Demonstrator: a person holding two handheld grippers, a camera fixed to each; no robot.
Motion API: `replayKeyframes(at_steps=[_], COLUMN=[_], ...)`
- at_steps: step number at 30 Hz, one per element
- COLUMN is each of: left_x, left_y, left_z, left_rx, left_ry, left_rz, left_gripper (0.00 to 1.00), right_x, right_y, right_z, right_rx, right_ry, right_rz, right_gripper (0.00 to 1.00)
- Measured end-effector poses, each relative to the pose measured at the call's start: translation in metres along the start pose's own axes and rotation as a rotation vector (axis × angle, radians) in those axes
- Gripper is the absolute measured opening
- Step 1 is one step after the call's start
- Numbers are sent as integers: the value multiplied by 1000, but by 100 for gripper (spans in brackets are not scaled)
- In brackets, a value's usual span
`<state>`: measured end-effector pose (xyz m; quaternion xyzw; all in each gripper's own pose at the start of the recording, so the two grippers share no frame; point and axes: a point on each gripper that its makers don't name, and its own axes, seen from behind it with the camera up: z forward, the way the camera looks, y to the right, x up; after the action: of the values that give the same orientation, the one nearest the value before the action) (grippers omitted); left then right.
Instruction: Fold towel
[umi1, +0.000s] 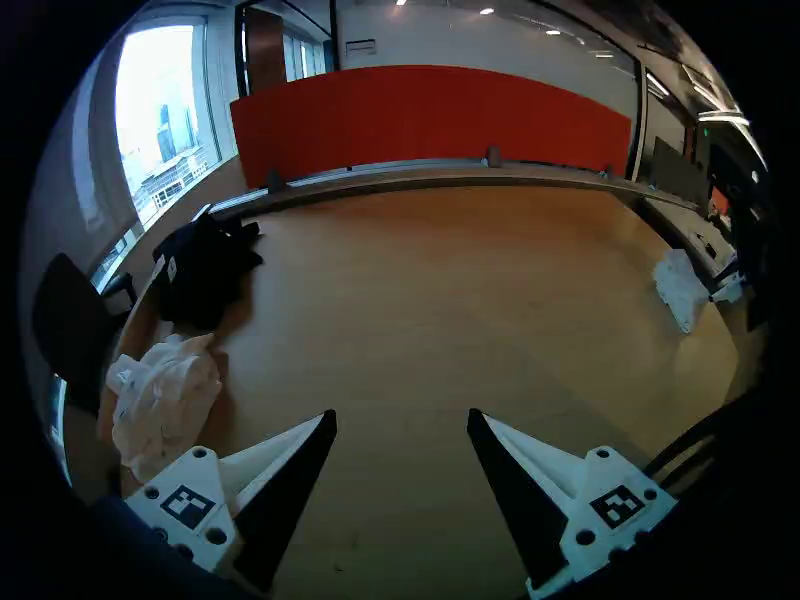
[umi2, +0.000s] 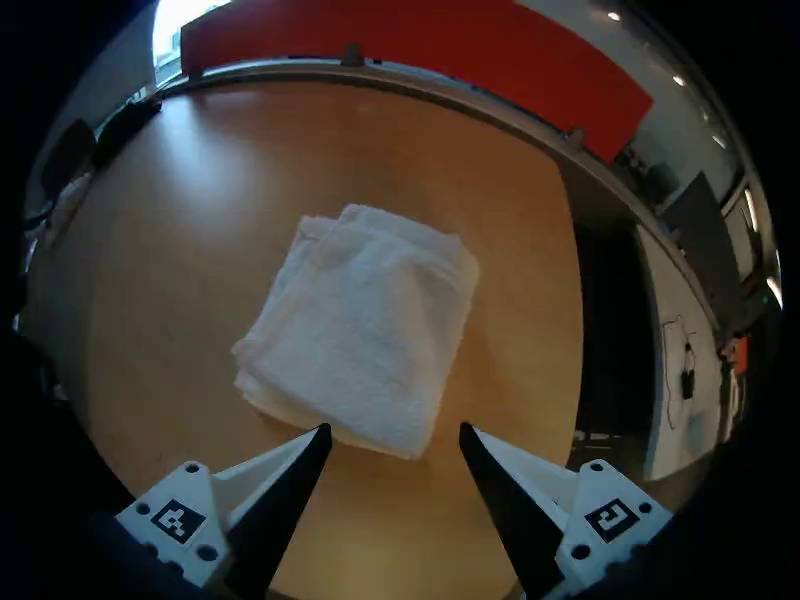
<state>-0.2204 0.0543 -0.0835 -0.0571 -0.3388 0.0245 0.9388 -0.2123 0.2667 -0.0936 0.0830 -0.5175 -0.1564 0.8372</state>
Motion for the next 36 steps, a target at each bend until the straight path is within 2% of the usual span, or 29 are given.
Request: replayKeyframes(at_steps=[8,18,36], left_x=[-2,-5,-9], left_y=[-4,-12,-17], left_z=[-2,-8,-12], left_rx=[5,19,34], left_ry=[3,2,-3], left_rz=[-7,-17,-16], left_gripper=[98,97,97], right_x=[25,47,33], right_y=[-20,-41,-58], right_z=[0,11,33], right_rx=[30,64,88], right_ry=[45,65,30], right_rz=[-23,-43,-53], right_gripper=[99,99,99])
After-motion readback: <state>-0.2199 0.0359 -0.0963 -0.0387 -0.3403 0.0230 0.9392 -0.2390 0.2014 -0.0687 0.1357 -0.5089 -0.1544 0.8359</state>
